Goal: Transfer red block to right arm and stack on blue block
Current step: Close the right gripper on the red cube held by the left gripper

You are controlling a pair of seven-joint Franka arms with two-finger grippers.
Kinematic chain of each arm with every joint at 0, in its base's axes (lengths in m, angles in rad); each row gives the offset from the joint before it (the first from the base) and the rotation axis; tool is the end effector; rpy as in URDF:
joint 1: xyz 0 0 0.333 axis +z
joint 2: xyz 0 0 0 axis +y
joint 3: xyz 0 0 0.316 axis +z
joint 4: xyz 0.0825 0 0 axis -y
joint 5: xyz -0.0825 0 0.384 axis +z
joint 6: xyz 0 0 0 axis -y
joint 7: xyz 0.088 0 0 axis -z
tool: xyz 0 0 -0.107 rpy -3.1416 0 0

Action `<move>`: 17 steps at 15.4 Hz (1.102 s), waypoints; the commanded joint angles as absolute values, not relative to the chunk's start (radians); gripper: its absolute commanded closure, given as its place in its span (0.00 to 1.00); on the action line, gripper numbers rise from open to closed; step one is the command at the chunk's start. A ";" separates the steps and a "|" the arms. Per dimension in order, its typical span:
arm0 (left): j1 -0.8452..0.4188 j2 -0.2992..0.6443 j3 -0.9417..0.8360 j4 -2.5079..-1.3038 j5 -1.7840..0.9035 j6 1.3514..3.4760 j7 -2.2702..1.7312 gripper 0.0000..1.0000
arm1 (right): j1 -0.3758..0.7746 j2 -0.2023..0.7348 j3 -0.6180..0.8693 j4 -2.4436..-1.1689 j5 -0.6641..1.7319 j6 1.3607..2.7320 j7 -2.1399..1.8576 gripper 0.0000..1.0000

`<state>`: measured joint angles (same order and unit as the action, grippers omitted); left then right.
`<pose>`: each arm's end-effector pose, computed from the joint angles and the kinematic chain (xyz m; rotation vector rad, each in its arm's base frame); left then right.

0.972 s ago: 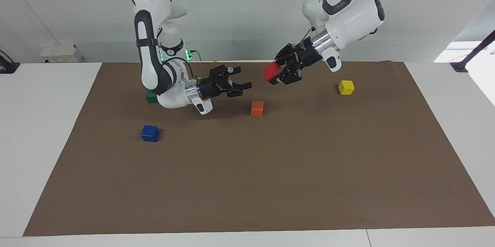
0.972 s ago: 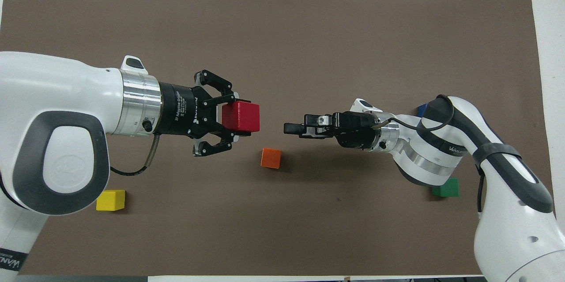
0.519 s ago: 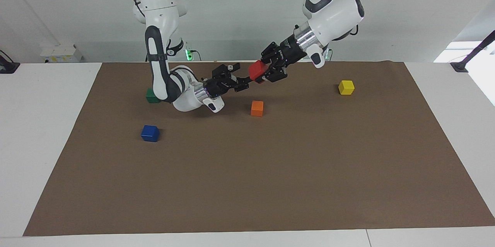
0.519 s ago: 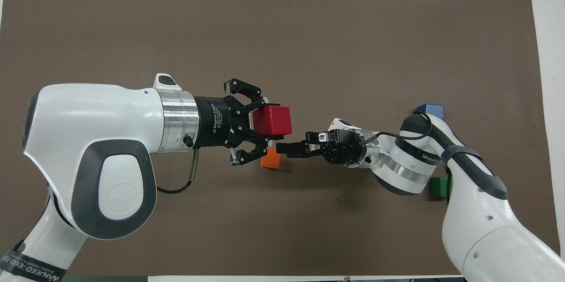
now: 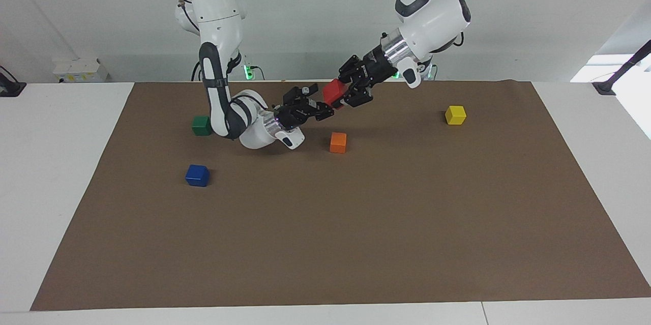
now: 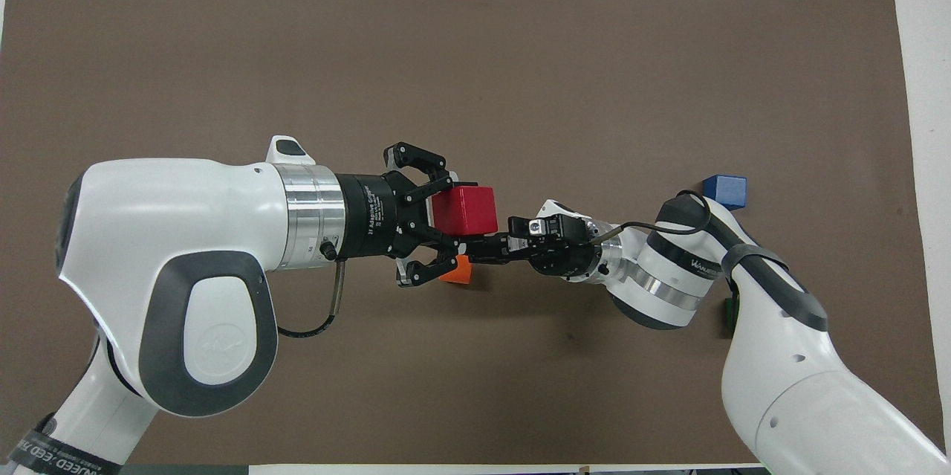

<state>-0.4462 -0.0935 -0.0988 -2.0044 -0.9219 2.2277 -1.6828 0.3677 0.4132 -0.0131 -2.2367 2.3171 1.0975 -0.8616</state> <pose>0.4680 -0.3146 0.5418 1.6799 1.7437 -0.7550 0.4823 0.2851 0.3065 -0.8091 0.1235 0.1078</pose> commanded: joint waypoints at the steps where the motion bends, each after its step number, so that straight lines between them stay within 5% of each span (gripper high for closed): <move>1: -0.491 -0.137 -0.081 -2.066 -0.948 2.279 -1.715 1.00 | 0.365 0.422 -0.012 -2.195 2.338 1.114 -0.841 0.00; 3: -0.497 -0.146 -0.081 -2.088 -0.948 2.289 -1.715 1.00 | 0.365 0.423 -0.012 -2.186 2.338 1.123 -0.839 0.05; 6: -0.509 -0.155 -0.081 -2.100 -0.946 2.289 -1.715 1.00 | 0.367 0.423 -0.014 -2.184 2.342 1.130 -0.839 0.37; 9: -0.511 -0.155 -0.081 -2.100 -0.946 2.287 -1.715 1.00 | 0.368 0.426 -0.014 -2.171 2.342 1.150 -0.847 1.00; 14: -0.509 -0.155 -0.081 -2.100 -0.946 2.286 -1.704 1.00 | 0.365 0.428 -0.015 -2.171 2.341 1.175 -0.850 1.00; 15: -0.511 -0.153 -0.081 -2.094 -0.945 2.286 -1.716 0.60 | 0.364 0.428 -0.015 -2.169 2.341 1.180 -0.850 1.00; 16: -0.509 -0.153 -0.080 -2.088 -0.940 2.286 -1.720 0.01 | 0.364 0.426 -0.015 -2.169 2.341 1.181 -0.850 1.00; 17: -0.503 -0.155 -0.080 -2.088 -0.937 2.286 -1.715 0.00 | 0.364 0.426 -0.014 -2.169 2.341 1.181 -0.850 1.00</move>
